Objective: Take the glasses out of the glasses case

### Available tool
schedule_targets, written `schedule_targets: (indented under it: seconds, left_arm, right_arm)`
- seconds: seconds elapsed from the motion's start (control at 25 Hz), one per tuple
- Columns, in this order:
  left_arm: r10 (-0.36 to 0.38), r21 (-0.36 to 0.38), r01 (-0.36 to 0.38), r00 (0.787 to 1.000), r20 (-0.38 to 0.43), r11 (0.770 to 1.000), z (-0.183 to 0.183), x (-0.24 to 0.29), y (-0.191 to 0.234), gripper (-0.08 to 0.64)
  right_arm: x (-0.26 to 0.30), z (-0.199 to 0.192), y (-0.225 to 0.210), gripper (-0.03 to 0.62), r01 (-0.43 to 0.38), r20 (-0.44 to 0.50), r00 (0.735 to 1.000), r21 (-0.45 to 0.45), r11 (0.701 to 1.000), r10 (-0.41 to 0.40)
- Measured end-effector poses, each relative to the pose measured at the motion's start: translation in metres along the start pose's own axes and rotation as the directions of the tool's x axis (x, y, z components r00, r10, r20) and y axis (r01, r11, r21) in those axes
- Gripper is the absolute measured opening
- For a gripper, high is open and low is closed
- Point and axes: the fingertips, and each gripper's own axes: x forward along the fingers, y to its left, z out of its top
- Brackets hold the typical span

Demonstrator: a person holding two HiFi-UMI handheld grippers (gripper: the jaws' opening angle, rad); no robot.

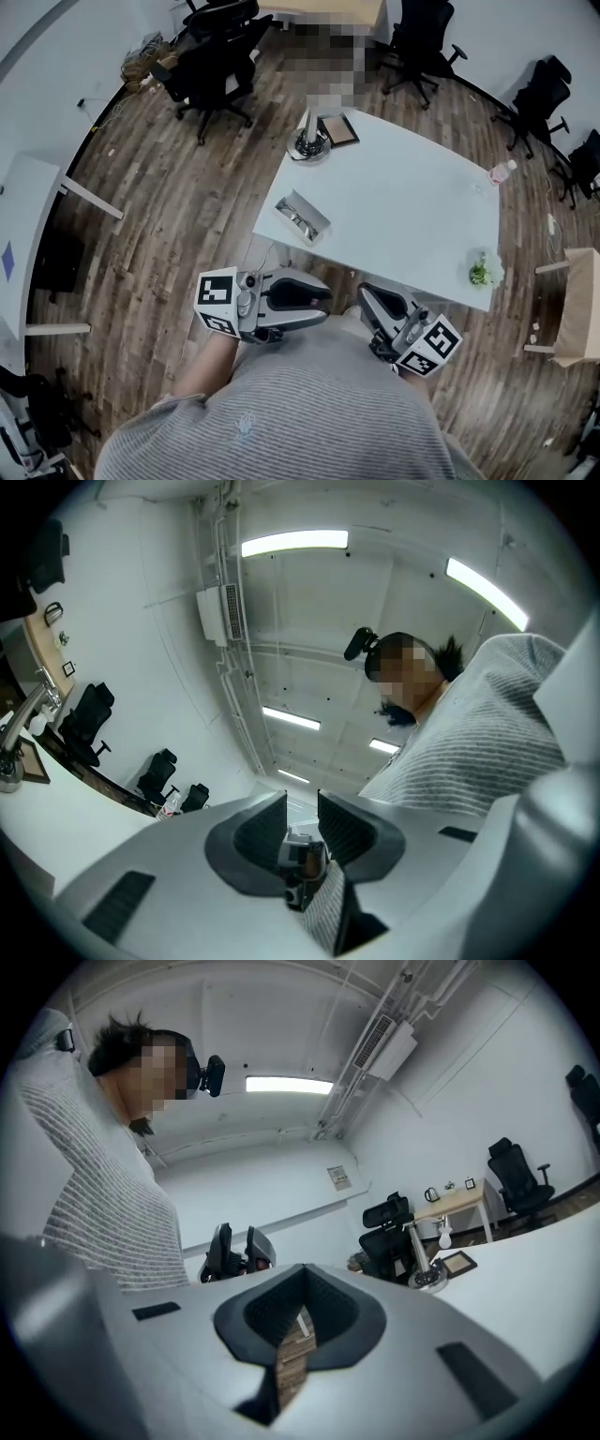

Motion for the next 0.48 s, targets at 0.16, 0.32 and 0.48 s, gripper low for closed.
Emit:
schedule_targets:
  seconds: [0.16,0.32,0.48]
  left_arm:
    - [0.128,0.151,-0.112,0.987,-0.101,0.982,-0.007,-0.005,0.026,0.107]
    - [0.266,0.319,-0.182,0.933,-0.243,0.93,-0.021,-0.024,0.063,0.109]
    - [0.346,0.413,-0.206,0.89,-0.298,0.887,-0.026,-0.043,0.091,0.107]
  right_arm:
    - [-0.001,0.0,-0.001,0.014,0.007,0.012,1.0,0.017,1.0,-0.008]
    - [-0.001,-0.003,-0.001,0.014,0.021,0.014,1.0,0.025,0.999,-0.021]
    - [-0.006,-0.004,-0.005,0.014,0.055,0.024,0.998,0.032,0.998,-0.056]
